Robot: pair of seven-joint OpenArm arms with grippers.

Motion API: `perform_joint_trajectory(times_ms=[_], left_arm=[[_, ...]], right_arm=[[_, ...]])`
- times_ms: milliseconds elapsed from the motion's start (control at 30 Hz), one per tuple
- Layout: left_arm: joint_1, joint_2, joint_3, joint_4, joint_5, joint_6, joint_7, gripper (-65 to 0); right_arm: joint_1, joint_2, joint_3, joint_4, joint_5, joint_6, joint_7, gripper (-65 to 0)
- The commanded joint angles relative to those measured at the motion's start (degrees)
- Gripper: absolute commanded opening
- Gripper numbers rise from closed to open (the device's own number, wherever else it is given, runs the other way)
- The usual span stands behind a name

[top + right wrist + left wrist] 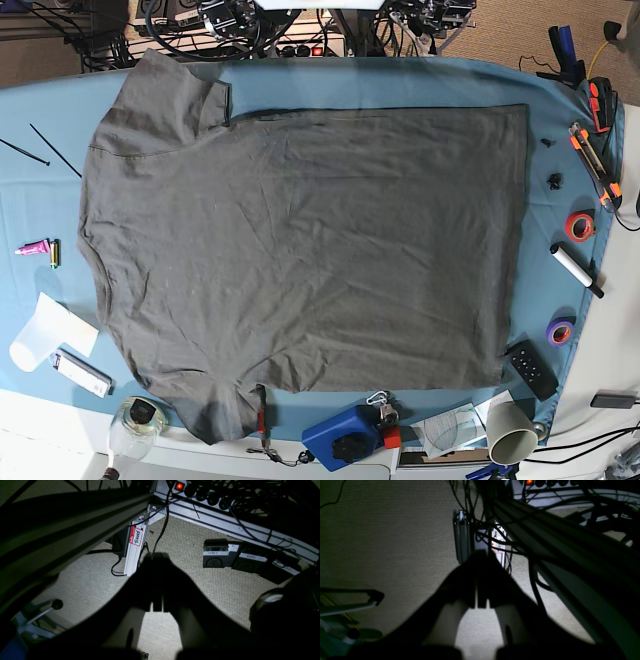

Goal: Fold the T-shirt properly

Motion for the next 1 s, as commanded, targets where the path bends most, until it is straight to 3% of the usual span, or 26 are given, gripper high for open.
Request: perform_joint_trajectory(times_ms=[0, 967], left_arm=[[0.1, 0.1, 0.1, 0.2, 0.0, -0.2, -0.6, -65.0], [0.2, -0.2, 0.1, 2.2, 0.0, -0.2, -1.2, -65.0]], right_arm=[[0.2, 0.3, 0.1, 0.5, 0.1, 0.5, 0.2, -65.0], [0.1, 0.3, 0.2, 0.5, 0.1, 0.5, 0.1, -65.0]])
